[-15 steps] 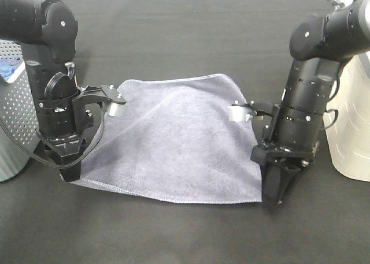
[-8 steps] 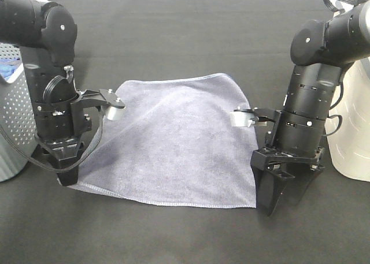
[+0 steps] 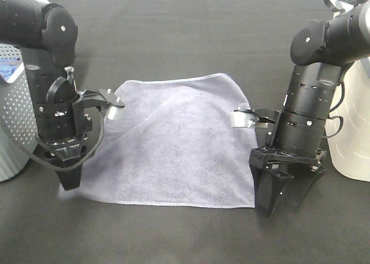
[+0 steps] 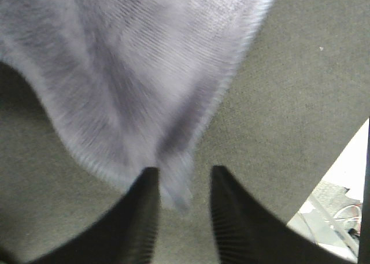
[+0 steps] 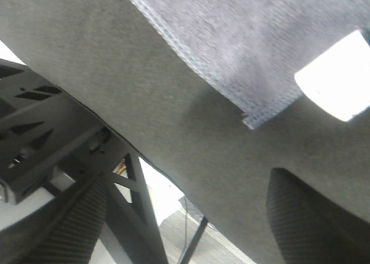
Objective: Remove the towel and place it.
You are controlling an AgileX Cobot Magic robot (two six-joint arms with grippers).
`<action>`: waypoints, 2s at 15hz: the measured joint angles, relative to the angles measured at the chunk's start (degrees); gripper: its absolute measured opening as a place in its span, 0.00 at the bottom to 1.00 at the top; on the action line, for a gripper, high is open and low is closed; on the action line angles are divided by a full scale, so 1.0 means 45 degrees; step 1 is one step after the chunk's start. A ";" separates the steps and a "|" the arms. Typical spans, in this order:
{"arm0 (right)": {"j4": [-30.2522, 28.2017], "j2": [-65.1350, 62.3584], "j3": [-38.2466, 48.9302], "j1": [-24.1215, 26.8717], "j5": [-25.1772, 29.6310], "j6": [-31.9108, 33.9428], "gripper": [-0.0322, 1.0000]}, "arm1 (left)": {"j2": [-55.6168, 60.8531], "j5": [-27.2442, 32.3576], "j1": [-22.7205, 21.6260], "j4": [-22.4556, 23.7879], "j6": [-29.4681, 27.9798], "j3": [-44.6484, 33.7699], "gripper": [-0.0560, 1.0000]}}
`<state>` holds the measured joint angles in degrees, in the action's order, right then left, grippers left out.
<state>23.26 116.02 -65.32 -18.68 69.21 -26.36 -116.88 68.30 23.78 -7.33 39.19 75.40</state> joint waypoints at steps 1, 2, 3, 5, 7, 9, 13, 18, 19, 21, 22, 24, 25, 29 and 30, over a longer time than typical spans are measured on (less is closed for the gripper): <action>0.0064 -0.0013 0.0000 0.0000 0.0000 0.0000 0.71 | -0.0102 0.0000 0.0000 0.0000 -0.0178 0.0000 0.40; 0.0076 -0.0102 0.0000 0.0000 0.0000 0.0000 0.71 | -0.0166 0.0000 0.0000 0.0000 -0.0357 0.0000 0.45; 0.0076 -0.0344 0.0000 0.0000 0.0000 0.0000 0.71 | -0.0178 0.0000 0.0000 0.0000 -0.0420 0.0000 0.48; 0.0102 -0.1146 0.0000 0.0000 0.0025 0.0153 0.71 | -0.0178 0.0000 0.0000 0.0000 -0.0458 0.0000 0.49; 0.0153 -0.2075 0.0000 0.0000 0.0038 0.0331 0.71 | 0.0000 0.0013 0.0000 0.0000 -0.0700 0.0038 0.50; 0.0166 -0.3005 -0.0102 0.0000 0.0064 0.0789 0.71 | 0.0598 0.0013 0.0000 0.0051 -0.1248 0.0407 0.50; 0.0166 -0.4418 -0.1604 0.0000 0.0064 0.2050 0.73 | 0.2190 0.0013 0.0000 0.0407 -0.3654 0.0649 0.58; -0.0153 -0.4813 -0.3820 0.0000 0.0076 0.3374 0.76 | 0.4533 0.0229 0.0000 0.1133 -0.5717 0.0815 0.74; -0.0497 -0.5055 -0.4304 0.0000 0.0076 0.3527 0.76 | 0.5106 0.0255 -0.0089 0.1133 -0.6201 0.1197 0.75; -0.0688 -0.5271 -0.4635 0.0000 0.0089 0.3565 0.76 | 0.5539 0.0242 -0.0369 0.1133 -0.6723 0.1566 0.75; -0.0726 -0.5424 -0.4711 0.0000 0.0089 0.3680 0.76 | 0.5730 0.0242 -0.0637 0.1133 -0.7041 0.1706 0.75; -0.1006 -0.5793 -0.4724 0.0000 0.0102 0.4316 0.76 | 0.5806 0.0280 -0.1350 0.1630 -0.7652 0.1770 0.75; -0.1350 -0.5971 -0.4724 0.0000 0.0102 0.4558 0.76 | 0.5806 0.0280 -0.1592 0.2088 -0.7932 0.1770 0.75; -0.3132 -0.6774 -0.4724 0.0497 0.0115 0.5933 0.76 | 0.6073 0.0280 -0.3654 0.2814 -0.8442 0.1770 0.75; -0.3196 -0.6875 -0.4724 0.1222 0.0115 0.5984 0.76 | 0.6303 0.0280 -0.4380 0.2788 -0.8480 0.1770 0.75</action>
<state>8.88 85.08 -86.57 -13.18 69.73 0.57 -88.52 69.56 4.07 5.21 1.03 83.37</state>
